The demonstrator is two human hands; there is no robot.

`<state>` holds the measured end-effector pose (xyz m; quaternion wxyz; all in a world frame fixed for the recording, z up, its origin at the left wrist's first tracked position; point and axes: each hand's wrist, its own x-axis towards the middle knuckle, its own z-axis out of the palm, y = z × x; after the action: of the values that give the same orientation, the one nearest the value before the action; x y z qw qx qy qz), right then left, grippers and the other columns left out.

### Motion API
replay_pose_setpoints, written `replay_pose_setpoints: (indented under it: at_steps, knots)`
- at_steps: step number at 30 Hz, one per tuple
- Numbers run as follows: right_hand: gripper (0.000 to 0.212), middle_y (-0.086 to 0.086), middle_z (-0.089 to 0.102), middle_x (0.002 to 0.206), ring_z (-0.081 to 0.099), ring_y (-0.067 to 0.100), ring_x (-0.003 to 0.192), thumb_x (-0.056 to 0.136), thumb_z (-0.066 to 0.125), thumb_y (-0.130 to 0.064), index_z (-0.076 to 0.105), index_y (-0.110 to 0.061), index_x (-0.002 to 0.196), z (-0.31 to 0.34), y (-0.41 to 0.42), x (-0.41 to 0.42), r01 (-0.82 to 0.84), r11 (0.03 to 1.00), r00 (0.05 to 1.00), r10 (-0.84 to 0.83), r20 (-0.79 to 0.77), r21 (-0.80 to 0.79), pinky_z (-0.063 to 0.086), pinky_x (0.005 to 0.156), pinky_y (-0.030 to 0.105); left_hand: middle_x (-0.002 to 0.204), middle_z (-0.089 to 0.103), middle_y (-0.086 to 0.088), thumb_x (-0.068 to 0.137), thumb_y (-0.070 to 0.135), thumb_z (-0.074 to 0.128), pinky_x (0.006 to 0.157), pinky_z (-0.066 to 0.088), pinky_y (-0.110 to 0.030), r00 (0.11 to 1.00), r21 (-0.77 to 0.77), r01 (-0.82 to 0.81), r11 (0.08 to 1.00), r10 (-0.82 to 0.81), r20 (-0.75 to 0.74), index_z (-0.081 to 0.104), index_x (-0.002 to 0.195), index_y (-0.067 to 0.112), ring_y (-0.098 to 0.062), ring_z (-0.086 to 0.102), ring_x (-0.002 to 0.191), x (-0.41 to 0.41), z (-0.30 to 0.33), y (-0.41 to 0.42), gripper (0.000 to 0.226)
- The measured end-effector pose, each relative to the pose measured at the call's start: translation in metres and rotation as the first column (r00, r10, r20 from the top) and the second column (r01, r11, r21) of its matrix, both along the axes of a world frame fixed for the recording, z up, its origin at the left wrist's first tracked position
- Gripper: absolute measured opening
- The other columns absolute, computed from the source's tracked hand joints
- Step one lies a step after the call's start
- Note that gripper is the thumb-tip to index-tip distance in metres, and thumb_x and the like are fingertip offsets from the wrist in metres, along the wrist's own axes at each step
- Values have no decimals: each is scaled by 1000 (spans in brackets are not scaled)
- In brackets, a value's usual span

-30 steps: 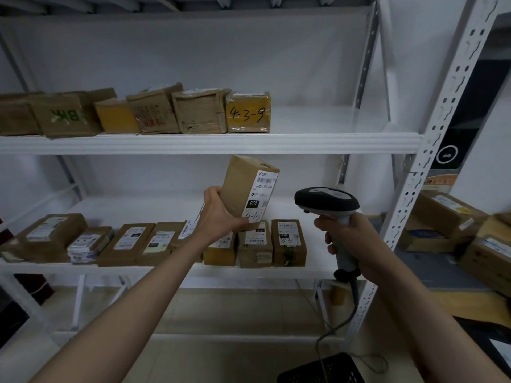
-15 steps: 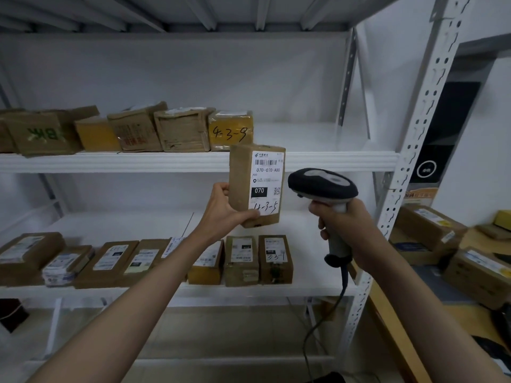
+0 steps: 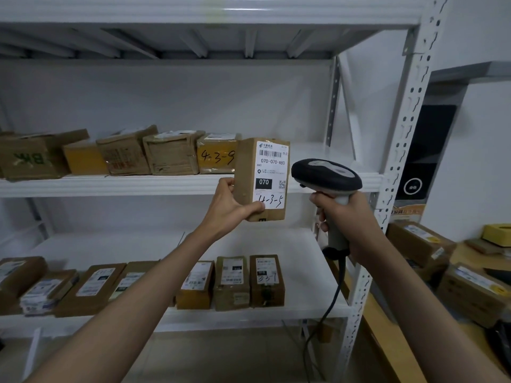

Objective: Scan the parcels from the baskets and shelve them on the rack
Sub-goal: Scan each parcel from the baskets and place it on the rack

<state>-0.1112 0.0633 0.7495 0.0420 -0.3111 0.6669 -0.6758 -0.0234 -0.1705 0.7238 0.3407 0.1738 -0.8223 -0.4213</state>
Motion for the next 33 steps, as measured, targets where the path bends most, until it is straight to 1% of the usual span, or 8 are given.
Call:
replay_pose_setpoints:
  at_steps: [4,11,15,17,19,25,30,33]
  knots:
    - [14,9,65,72,59,20,62,92,70,-18,66,-17,106,9,5,-3,12,999,999,-11,-30,42,52,60,33,122,47,5,71,40,88,95,53,-36,1000,-42,-22,999,23,15,35,139,14,-19,54,116,-5,-10,-3,90]
    - [9,8,63,71,58,17,61,93,69,-16,65,-19,100,10,10,0,-17,997,1000,18,-12,75,51,56,29,125,46,6,72,38,89,90,45,-27,998,-43,-60,997,60,-4,34,142,12,-15,50,116,-14,-15,-2,92]
    - [9,4,62,66,57,10,54,92,70,-16,65,-18,99,9,8,6,-44,996,999,44,7,76,50,52,24,124,45,7,72,36,89,80,40,-16,998,-39,-66,997,65,-25,33,142,12,-11,48,113,-16,-13,1,93]
    - [10,4,62,66,57,10,52,92,70,-17,65,-17,101,8,6,9,-50,996,999,49,13,68,52,54,26,124,45,7,72,36,89,76,39,-11,997,-38,-65,997,64,-31,32,142,12,-10,48,112,-16,-13,1,94]
    - [11,5,62,67,56,13,54,93,70,-18,65,-16,103,8,5,11,-48,997,999,47,25,54,53,55,28,124,45,7,71,37,89,78,40,-13,997,-39,-70,997,68,-42,32,142,12,-10,48,112,-16,-13,1,94]
    - [12,6,61,71,56,8,53,95,68,-16,63,-15,106,6,7,10,-33,999,999,32,22,17,51,51,20,136,47,2,67,44,89,87,43,-23,996,-53,-72,996,69,-61,31,143,15,-11,46,116,-15,-11,0,99]
    - [11,11,61,71,54,17,56,95,68,-16,63,-11,104,6,12,5,-22,999,999,23,33,-27,50,58,31,144,46,-3,71,41,89,101,48,-36,996,-58,-72,996,68,-63,30,145,15,-15,47,123,-16,-6,3,98]
    - [10,11,60,70,55,20,60,94,68,-15,64,-12,103,10,15,4,-43,997,998,45,31,-60,50,61,34,142,48,-4,75,42,86,102,50,-40,996,-37,-70,997,67,-66,30,145,17,-19,51,125,-20,2,10,93]
